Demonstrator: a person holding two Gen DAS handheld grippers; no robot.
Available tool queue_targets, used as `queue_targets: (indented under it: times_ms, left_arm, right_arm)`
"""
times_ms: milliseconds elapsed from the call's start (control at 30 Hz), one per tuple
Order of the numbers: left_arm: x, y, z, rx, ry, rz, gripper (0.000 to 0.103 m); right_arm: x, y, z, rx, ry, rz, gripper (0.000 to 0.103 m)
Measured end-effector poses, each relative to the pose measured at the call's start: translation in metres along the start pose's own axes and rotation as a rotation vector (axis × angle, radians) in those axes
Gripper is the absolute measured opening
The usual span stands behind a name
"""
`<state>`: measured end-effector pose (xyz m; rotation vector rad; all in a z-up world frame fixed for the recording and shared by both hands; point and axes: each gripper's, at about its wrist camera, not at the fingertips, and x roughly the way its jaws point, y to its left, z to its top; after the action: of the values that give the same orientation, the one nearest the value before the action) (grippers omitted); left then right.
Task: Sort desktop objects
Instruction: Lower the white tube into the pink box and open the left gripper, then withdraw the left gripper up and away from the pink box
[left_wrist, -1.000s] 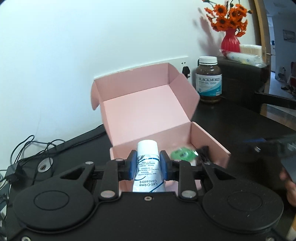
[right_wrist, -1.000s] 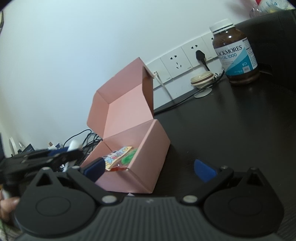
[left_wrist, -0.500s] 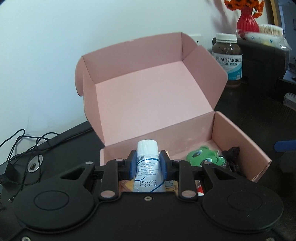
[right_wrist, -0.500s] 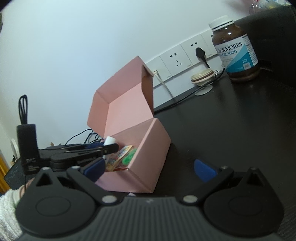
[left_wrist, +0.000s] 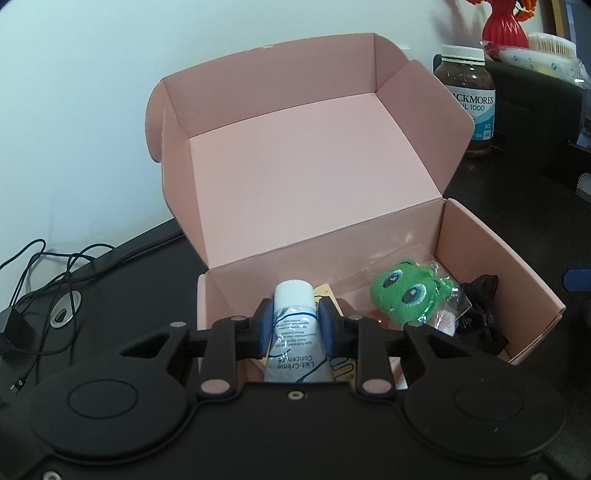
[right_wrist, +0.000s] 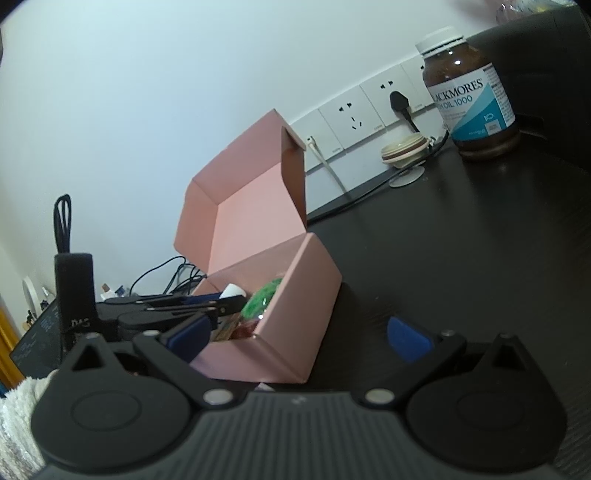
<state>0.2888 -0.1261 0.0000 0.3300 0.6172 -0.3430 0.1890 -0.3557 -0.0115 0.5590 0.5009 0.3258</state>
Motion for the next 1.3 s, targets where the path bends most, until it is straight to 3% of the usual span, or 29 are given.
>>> queue_targets:
  times_ms: [233, 367, 600, 767, 1300]
  left_arm:
    - [-0.002, -0.002, -0.001, 0.011, -0.020, 0.022, 0.034]
    - [-0.008, -0.007, 0.000, 0.024, -0.053, 0.041, 0.059]
    - [-0.036, -0.020, 0.002, 0.076, -0.171, 0.081, 0.064]
    - [-0.062, -0.022, 0.001, 0.076, -0.261, 0.120, 0.083]
    - [-0.093, 0.007, -0.022, 0.048, -0.274, 0.154, 0.095]
  right_arm:
    - [0.001, 0.000, 0.000, 0.001, 0.004, 0.001, 0.102]
    - [0.001, 0.000, 0.000, 0.004, 0.005, 0.001, 0.102]
    - [0.001, -0.002, 0.001, 0.010, 0.009, 0.001, 0.102]
    - [0.001, -0.004, 0.001, 0.022, 0.012, 0.000, 0.102]
    - [0.005, -0.004, 0.002, 0.040, 0.028, -0.039, 0.102]
